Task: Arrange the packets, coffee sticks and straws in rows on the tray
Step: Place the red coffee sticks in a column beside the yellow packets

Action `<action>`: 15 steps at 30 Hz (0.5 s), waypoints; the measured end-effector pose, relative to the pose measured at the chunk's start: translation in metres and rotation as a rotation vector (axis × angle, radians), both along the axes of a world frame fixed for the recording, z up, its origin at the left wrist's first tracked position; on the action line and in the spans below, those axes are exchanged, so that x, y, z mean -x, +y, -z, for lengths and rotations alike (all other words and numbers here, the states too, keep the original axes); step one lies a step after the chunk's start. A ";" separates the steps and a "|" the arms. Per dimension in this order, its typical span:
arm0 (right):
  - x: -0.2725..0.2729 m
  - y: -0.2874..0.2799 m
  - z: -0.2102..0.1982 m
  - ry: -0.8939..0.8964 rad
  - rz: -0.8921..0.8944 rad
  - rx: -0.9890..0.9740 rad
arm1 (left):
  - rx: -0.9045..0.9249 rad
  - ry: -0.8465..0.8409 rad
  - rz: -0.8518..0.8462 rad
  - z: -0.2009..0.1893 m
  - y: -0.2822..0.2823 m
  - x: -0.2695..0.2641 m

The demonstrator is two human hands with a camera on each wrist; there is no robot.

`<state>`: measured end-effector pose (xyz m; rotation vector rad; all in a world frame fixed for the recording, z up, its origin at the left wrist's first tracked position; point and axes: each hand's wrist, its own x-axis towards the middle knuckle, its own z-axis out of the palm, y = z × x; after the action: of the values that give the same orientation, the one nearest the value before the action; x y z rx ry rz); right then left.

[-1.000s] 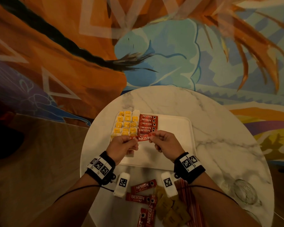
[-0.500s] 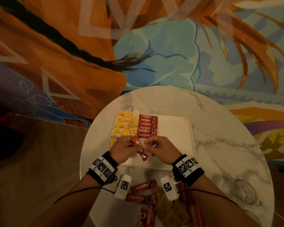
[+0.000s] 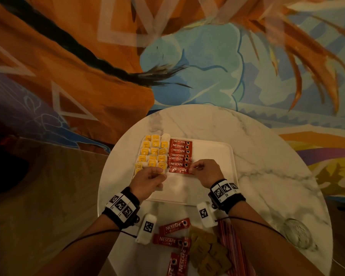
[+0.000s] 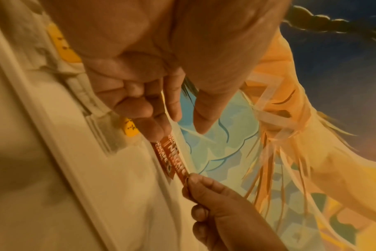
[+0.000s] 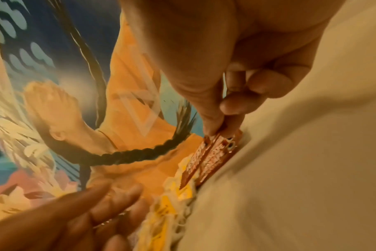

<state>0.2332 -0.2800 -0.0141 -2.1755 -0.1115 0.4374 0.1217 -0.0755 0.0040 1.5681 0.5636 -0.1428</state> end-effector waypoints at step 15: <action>-0.007 0.021 0.003 -0.020 -0.014 0.272 | -0.240 -0.065 0.263 0.008 0.012 0.025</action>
<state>0.2406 -0.2593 -0.0168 -2.4478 -0.0813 0.4608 0.0964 -0.0640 -0.0038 1.8715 0.3298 -0.2289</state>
